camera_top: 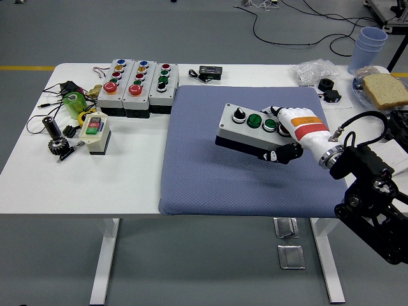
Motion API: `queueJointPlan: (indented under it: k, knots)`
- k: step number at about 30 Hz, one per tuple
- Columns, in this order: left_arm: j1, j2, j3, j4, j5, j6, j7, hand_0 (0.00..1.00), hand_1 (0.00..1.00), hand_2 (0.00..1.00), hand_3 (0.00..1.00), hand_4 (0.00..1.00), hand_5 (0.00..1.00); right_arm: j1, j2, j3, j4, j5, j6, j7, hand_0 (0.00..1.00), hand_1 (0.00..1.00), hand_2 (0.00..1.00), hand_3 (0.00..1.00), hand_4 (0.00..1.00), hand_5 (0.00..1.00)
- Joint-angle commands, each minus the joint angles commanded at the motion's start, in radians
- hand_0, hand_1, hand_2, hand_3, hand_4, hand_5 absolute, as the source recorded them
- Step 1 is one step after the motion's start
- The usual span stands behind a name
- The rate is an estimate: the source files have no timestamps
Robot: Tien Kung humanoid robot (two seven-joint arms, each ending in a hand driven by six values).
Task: Pick up the button,place it on the desk,press the button,press the button
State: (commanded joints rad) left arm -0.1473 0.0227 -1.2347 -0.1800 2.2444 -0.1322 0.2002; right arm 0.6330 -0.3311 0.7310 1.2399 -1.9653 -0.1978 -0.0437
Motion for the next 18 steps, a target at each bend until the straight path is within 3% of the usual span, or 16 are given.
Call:
queueJointPlan:
  k: [12, 13, 18]
  knots:
    - [0.004, -0.002, 0.002, 0.0, 0.002, -0.001, 0.002, 0.651, 0.643, 0.638, 0.546, 0.299, 0.846, 0.055, 0.017, -0.13, -0.079, -0.011, 0.061, 0.041, 0.116, 0.077, 0.357, 0.527, 0.604, 0.066]
    - [0.004, -0.002, 0.001, 0.0, 0.002, -0.001, 0.002, 0.651, 0.644, 0.638, 0.546, 0.299, 0.846, 0.055, 0.019, -0.132, -0.083, -0.011, 0.063, 0.041, 0.26, 0.224, 0.436, 0.546, 0.626, 0.061]
    - [0.007, -0.003, 0.003, 0.0, 0.007, -0.001, 0.001, 0.651, 0.644, 0.638, 0.546, 0.299, 0.846, 0.051, 0.028, -0.13, -0.103, -0.033, 0.064, 0.049, 0.26, 0.224, 0.436, 0.546, 0.626, 0.061]
